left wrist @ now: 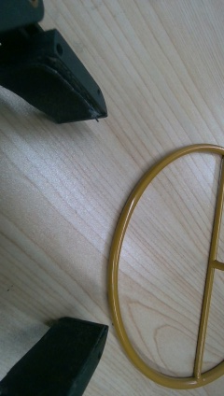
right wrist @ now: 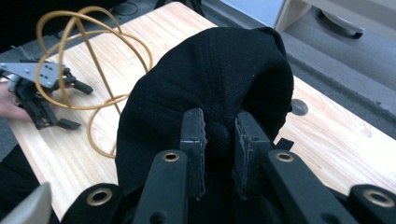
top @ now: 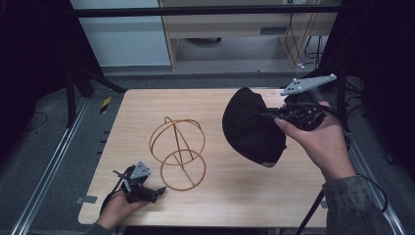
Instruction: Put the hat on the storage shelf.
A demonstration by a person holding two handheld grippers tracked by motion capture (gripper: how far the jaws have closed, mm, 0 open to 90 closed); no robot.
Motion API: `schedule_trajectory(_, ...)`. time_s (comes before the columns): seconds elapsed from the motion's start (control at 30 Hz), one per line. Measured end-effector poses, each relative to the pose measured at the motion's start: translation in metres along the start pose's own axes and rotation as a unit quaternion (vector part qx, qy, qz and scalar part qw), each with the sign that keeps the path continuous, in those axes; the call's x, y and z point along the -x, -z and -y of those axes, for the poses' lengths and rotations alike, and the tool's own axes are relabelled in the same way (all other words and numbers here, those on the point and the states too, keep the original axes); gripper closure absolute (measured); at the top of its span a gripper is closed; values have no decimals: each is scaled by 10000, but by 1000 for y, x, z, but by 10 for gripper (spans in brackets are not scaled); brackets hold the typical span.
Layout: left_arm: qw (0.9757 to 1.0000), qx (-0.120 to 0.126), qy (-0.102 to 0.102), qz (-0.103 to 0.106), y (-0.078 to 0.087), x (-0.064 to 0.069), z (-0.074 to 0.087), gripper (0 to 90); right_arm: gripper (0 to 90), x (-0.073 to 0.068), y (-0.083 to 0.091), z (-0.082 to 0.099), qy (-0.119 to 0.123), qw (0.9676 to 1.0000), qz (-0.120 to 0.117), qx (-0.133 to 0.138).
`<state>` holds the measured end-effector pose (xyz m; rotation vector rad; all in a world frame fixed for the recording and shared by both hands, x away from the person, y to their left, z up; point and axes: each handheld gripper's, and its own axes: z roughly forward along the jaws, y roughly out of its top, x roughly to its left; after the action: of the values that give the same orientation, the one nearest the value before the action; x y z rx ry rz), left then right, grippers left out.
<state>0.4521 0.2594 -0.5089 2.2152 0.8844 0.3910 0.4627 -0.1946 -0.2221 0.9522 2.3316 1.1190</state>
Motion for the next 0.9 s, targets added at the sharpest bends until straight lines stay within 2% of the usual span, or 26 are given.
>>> schedule_trajectory(0.27, 10000, 1, 0, -2, 0, 0, 0, 0, 762, -11, 3, -14, 90, 9998, -175, 18)
schedule_trajectory(0.37, 10000, 2, 1, -3, 0, 0, 0, 0, 762, -21, 6, -24, 216, 9994, -257, 75)
schedule_trajectory(0.5, 10000, 0, -1, -3, 0, 0, 0, 0, 762, -29, 9, -32, 270, 9990, -326, 119)
schedule_trajectory(0.73, 10000, -2, 10, -17, 0, 0, 0, 0, 762, -47, -1, -56, 512, 9977, -439, 121)
schedule_trajectory(0.9, 10000, -3, 6, -18, 0, 0, 0, 0, 762, -55, -7, -68, 574, 9968, -551, 108)
